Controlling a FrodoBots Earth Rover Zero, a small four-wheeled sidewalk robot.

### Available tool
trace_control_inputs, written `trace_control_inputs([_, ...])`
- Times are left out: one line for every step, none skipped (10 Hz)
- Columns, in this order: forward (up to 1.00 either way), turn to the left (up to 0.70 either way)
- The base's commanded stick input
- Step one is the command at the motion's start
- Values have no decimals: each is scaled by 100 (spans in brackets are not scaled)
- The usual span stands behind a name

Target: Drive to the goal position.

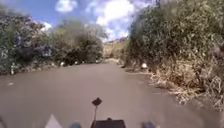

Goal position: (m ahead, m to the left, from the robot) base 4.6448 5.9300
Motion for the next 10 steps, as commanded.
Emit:
trace_control_inputs([70,-35])
trace_control_inputs([70,-35])
trace_control_inputs([70,-35])
trace_control_inputs([70,-35])
trace_control_inputs([70,-35])
trace_control_inputs([70,-35])
trace_control_inputs([70,-35])
trace_control_inputs([70,-35])
trace_control_inputs([70,-35])
trace_control_inputs([70,-35])
